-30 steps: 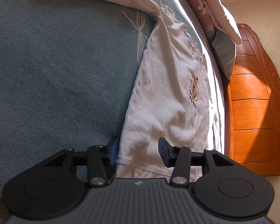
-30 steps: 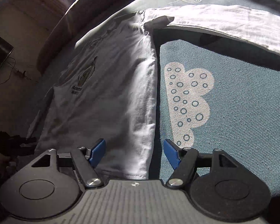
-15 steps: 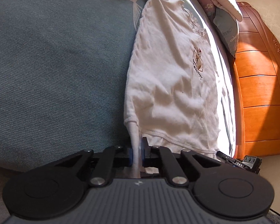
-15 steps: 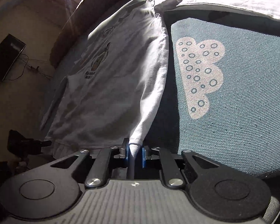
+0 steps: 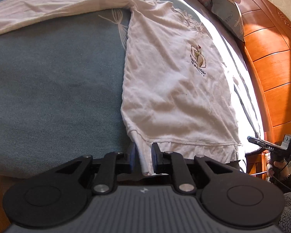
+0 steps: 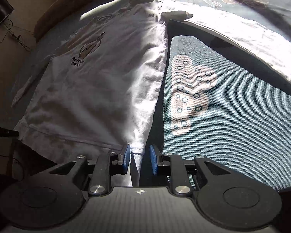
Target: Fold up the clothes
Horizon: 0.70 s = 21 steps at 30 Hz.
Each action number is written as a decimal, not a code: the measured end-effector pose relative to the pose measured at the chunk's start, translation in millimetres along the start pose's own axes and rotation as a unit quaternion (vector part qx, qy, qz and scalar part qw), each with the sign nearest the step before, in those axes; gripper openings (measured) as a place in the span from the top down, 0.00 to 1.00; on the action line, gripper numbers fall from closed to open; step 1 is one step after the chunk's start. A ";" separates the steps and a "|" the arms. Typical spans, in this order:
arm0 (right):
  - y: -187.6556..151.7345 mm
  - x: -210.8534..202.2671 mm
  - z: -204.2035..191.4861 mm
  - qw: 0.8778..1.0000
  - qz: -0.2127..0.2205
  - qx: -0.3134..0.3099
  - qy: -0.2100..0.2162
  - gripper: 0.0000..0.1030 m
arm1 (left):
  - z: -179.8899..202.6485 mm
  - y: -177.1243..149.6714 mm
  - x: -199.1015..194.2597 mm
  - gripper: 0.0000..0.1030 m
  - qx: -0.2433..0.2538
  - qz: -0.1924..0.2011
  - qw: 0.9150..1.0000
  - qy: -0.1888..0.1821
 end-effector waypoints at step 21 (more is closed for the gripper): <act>33.9 112.8 -135.7 0.970 0.072 -0.208 -0.098 0.00 | 69.7 -28.5 90.4 0.21 0.286 0.083 0.946 0.129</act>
Point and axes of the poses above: each gripper's, at about its wrist camera, not at the fingertips, and x roughly the way its jaws point, z to its right, y to its top, the point moved 6 cm from there along x, roughly the way its jaws point, and after that the axes turned 13 degrees about -x, right-handed, at the moved point
